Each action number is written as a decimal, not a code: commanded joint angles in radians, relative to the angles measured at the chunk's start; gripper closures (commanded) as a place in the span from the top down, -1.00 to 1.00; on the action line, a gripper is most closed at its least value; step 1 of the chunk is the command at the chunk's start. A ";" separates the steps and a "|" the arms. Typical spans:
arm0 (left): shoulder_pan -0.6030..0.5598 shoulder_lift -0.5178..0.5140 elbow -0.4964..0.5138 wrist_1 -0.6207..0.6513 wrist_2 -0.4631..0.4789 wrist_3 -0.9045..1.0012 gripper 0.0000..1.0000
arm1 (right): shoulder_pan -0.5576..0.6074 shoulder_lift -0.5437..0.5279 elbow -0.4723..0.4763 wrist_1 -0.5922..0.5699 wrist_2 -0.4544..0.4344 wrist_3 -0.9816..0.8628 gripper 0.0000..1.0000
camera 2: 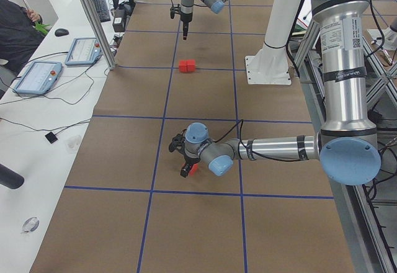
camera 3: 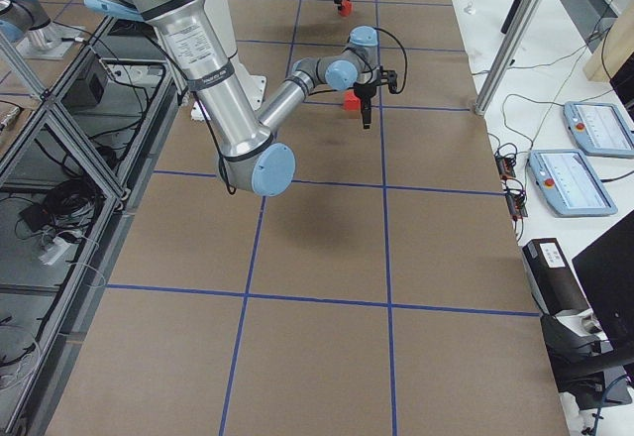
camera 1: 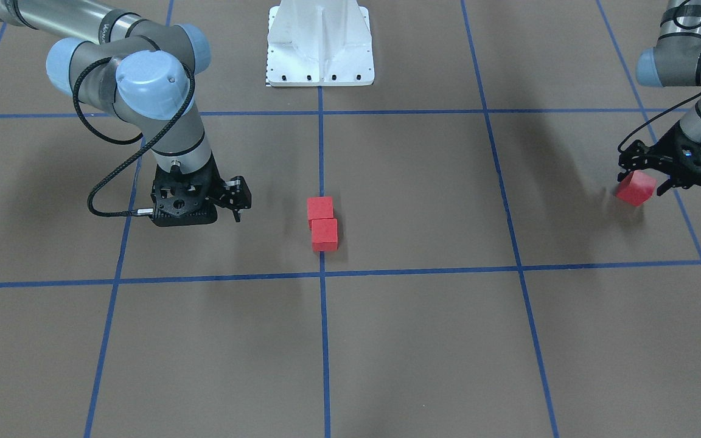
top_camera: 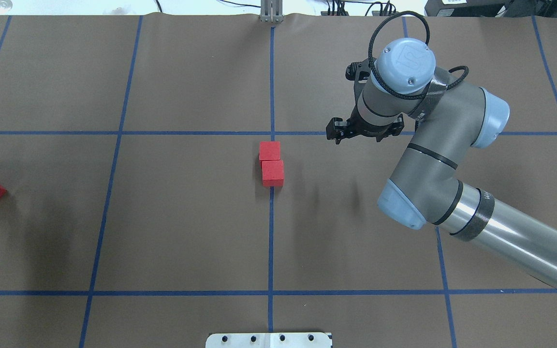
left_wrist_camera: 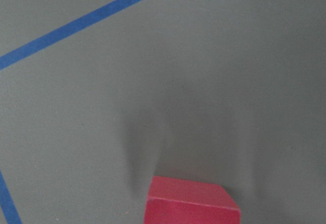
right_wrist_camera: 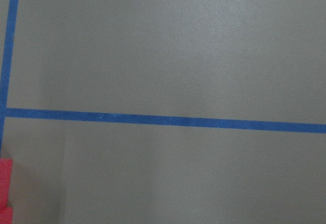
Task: Form red blocks into L shape at center
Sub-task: 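Reach the left gripper to the red cube at the table edge and grasp it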
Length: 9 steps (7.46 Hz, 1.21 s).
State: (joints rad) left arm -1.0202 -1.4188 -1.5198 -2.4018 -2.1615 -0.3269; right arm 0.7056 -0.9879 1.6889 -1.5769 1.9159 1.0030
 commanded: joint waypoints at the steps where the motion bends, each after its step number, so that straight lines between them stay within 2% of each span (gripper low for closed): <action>1: 0.003 0.000 -0.003 0.001 0.000 -0.003 0.74 | 0.000 0.000 0.000 0.000 0.000 0.000 0.98; 2: 0.003 0.000 -0.002 0.001 0.000 -0.004 0.52 | 0.000 0.000 0.000 0.000 0.000 0.000 0.98; 3: 0.003 0.000 -0.002 0.001 0.002 -0.004 0.16 | 0.000 -0.001 0.002 0.000 0.000 0.000 0.98; 4: 0.003 0.000 -0.002 0.001 0.002 -0.006 -0.49 | 0.002 -0.001 0.000 0.000 0.000 -0.001 0.98; 5: -0.001 0.000 -0.020 0.004 -0.009 -0.012 -0.99 | 0.002 0.000 0.002 0.000 0.000 0.000 0.98; 6: -0.001 -0.003 -0.051 0.038 -0.030 -0.012 -1.00 | 0.002 -0.001 0.002 0.000 0.000 0.000 0.98; 8: -0.053 -0.102 -0.124 0.247 -0.061 -0.035 -1.00 | 0.006 -0.001 0.003 0.000 0.003 -0.001 0.98; 9: -0.054 -0.148 -0.161 0.313 -0.057 -0.123 -1.00 | 0.024 -0.006 0.005 0.000 0.012 -0.006 0.98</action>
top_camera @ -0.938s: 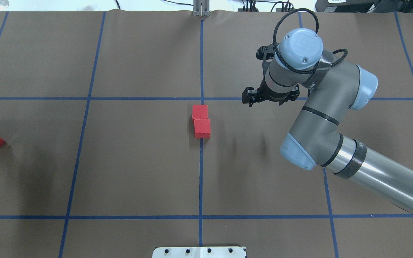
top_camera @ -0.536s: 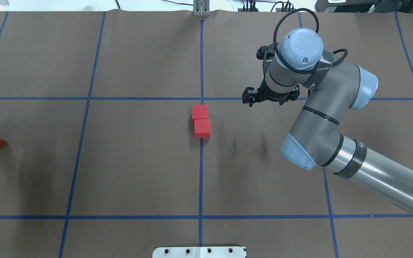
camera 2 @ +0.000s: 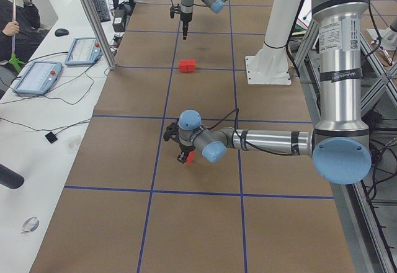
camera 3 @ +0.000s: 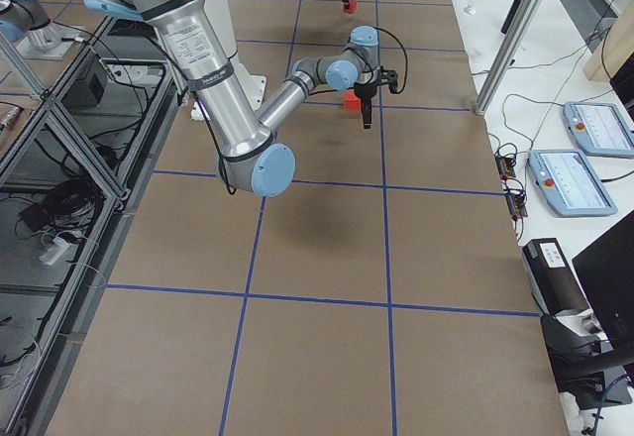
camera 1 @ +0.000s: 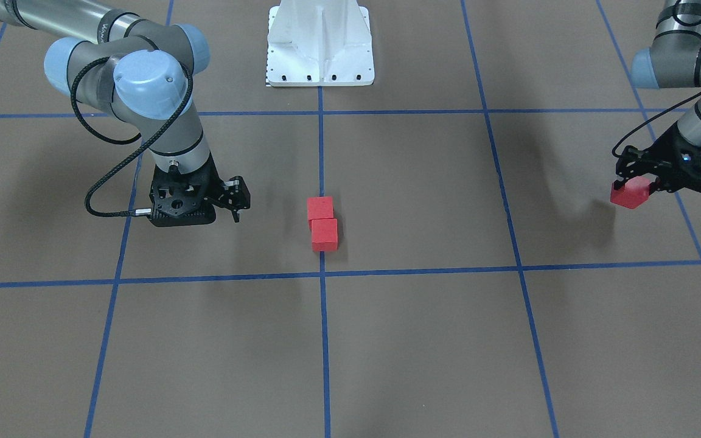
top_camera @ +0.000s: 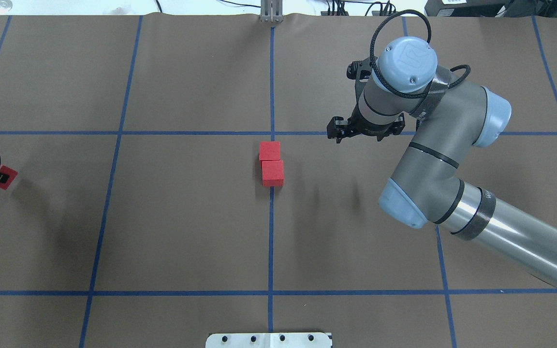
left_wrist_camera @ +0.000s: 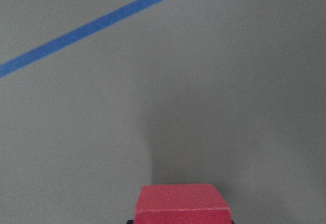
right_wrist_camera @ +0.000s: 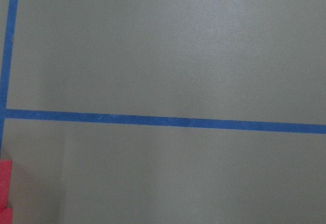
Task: Form red blocks into L shape at center
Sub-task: 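Carry the cube toward the center pair while the right arm draws back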
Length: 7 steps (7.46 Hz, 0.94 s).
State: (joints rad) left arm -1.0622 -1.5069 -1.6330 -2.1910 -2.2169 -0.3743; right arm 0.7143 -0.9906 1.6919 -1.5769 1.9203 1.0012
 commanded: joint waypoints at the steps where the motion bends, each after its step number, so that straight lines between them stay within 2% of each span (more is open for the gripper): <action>1: -0.012 -0.114 -0.059 0.109 -0.003 -0.288 -1.00 | 0.042 -0.009 0.002 -0.002 0.023 -0.068 0.98; 3: -0.002 -0.200 -0.039 0.122 0.000 -0.649 -1.00 | 0.121 -0.069 0.002 -0.002 0.066 -0.206 0.98; 4: 0.005 -0.249 -0.041 0.184 0.005 -0.775 -1.00 | 0.157 -0.106 0.000 -0.002 0.071 -0.281 0.98; 6: 0.095 -0.289 -0.053 0.200 0.138 -1.048 -1.00 | 0.213 -0.176 0.000 0.049 0.124 -0.390 0.98; 7: 0.147 -0.344 -0.051 0.238 0.193 -1.222 -1.00 | 0.233 -0.224 -0.001 0.101 0.146 -0.410 0.98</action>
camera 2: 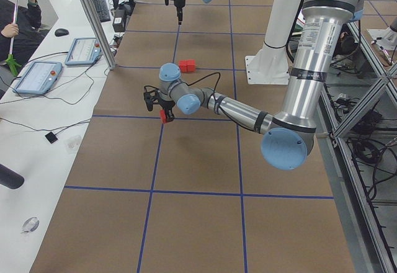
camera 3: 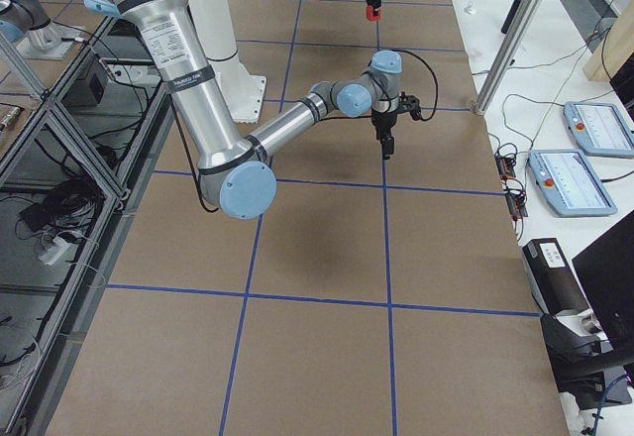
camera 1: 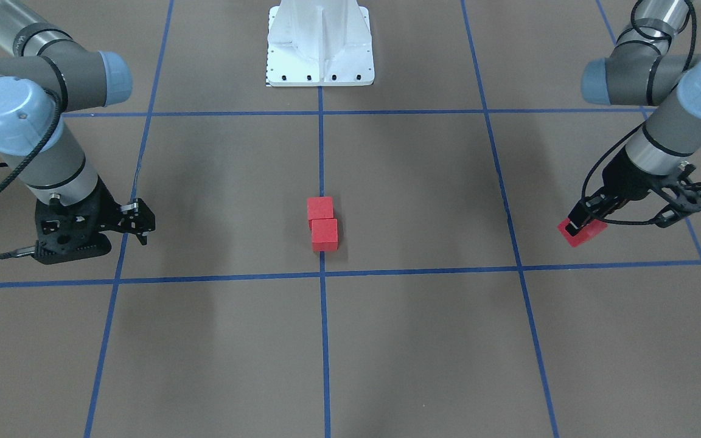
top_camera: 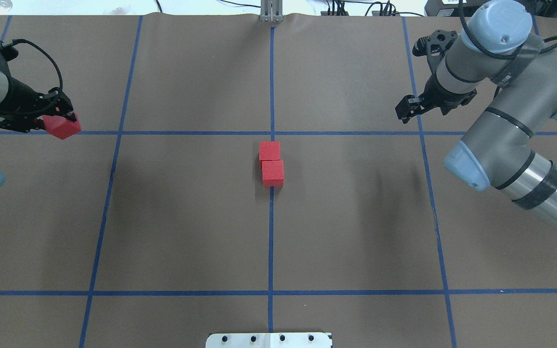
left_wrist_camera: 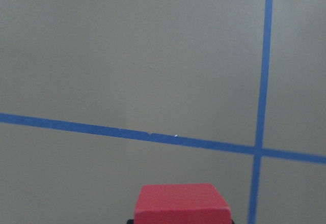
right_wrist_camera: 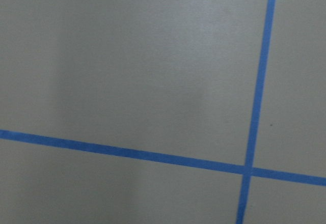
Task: Form red blocks into L shape at center
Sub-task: 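Carry the cube toward the center pair while the right arm draws back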
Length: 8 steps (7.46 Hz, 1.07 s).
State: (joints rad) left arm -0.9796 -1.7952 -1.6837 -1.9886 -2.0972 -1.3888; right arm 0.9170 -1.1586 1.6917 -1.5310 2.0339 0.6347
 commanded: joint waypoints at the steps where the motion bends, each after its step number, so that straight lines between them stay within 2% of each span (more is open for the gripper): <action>1: 0.137 -0.137 -0.002 0.148 0.150 -0.352 -1.00 | 0.054 -0.123 -0.003 0.125 0.055 -0.094 0.98; 2: 0.209 -0.241 -0.002 0.301 0.208 -0.448 -1.00 | 0.086 -0.169 -0.003 0.170 0.086 -0.137 0.98; 3: 0.254 -0.318 -0.001 0.400 0.233 -0.539 -1.00 | 0.107 -0.202 -0.001 0.192 0.115 -0.164 0.98; 5: 0.314 -0.368 0.016 0.436 0.233 -0.752 -1.00 | 0.114 -0.242 -0.001 0.215 0.124 -0.161 0.98; 7: 0.341 -0.511 0.160 0.503 0.221 -0.827 -1.00 | 0.125 -0.257 0.019 0.216 0.124 -0.164 0.98; 8: 0.348 -0.541 0.195 0.504 0.221 -0.907 -1.00 | 0.125 -0.257 0.022 0.216 0.126 -0.164 0.98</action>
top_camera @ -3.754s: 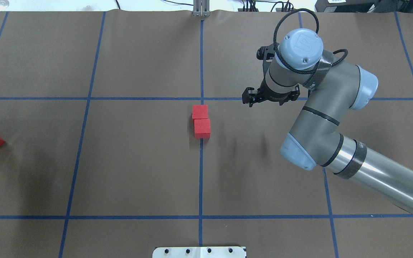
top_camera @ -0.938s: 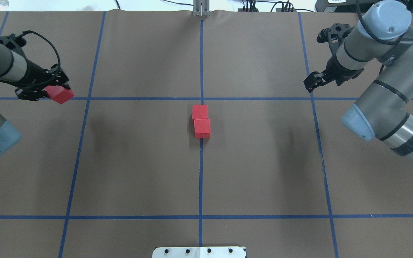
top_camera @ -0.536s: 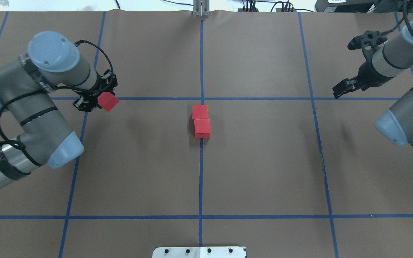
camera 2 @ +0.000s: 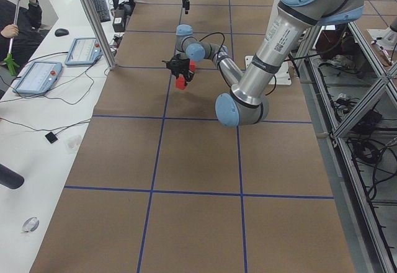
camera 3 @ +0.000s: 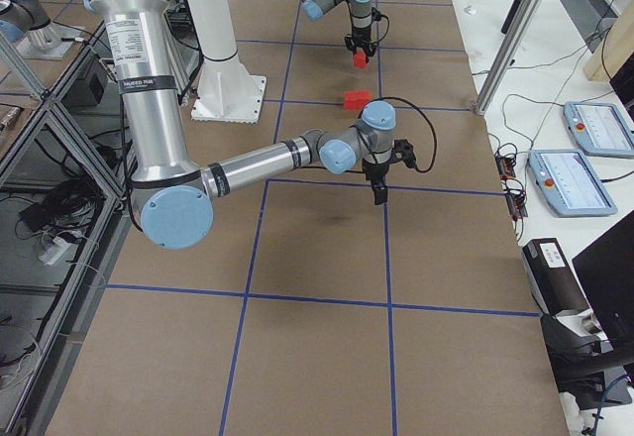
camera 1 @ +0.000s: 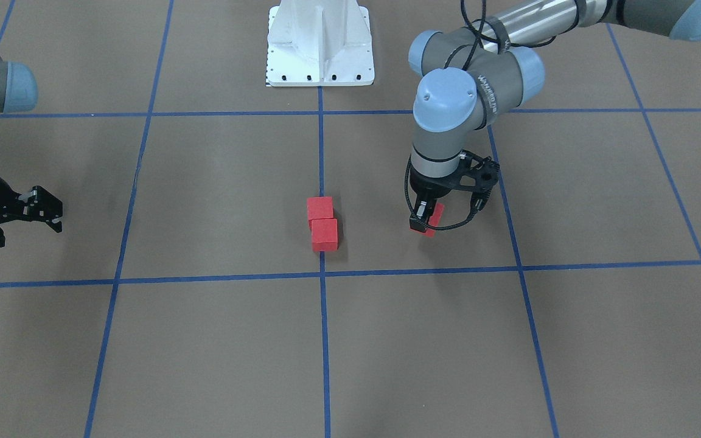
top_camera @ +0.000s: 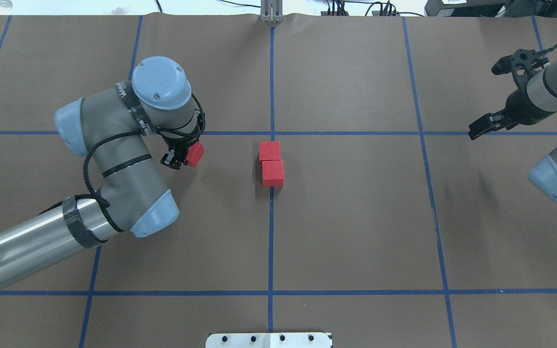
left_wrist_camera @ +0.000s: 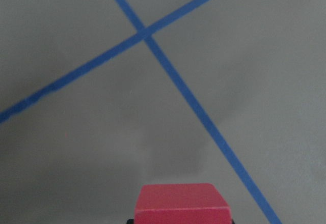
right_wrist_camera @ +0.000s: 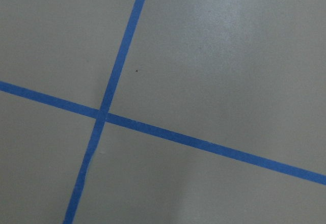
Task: Form red blocks into L shape at center
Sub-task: 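Carry the cube toward the center pair while the right arm draws back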
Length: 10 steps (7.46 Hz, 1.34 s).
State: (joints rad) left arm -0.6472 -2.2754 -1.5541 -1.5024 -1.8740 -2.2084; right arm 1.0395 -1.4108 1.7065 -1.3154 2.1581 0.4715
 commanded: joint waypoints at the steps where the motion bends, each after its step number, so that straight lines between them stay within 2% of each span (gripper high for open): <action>1: 0.015 -0.061 0.063 0.016 -0.004 -0.120 -1.00 | 0.002 -0.007 0.007 0.001 0.003 0.001 0.98; 3: 0.011 -0.079 0.065 0.007 -0.048 -0.128 -1.00 | 0.002 -0.008 0.021 0.001 0.008 0.002 0.98; 5: 0.011 -0.102 0.084 0.002 -0.048 -0.152 -1.00 | 0.002 -0.014 0.030 0.001 0.008 0.004 0.98; 8: -0.002 -0.222 0.250 -0.054 -0.048 -0.290 -1.00 | 0.002 -0.016 0.027 0.001 0.006 -0.001 0.98; 10: -0.008 -0.237 0.298 -0.100 -0.048 -0.321 -1.00 | 0.001 -0.014 0.028 0.001 0.006 0.005 0.98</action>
State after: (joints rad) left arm -0.6518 -2.4994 -1.2878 -1.5764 -1.9221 -2.5078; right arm 1.0414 -1.4262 1.7346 -1.3147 2.1646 0.4725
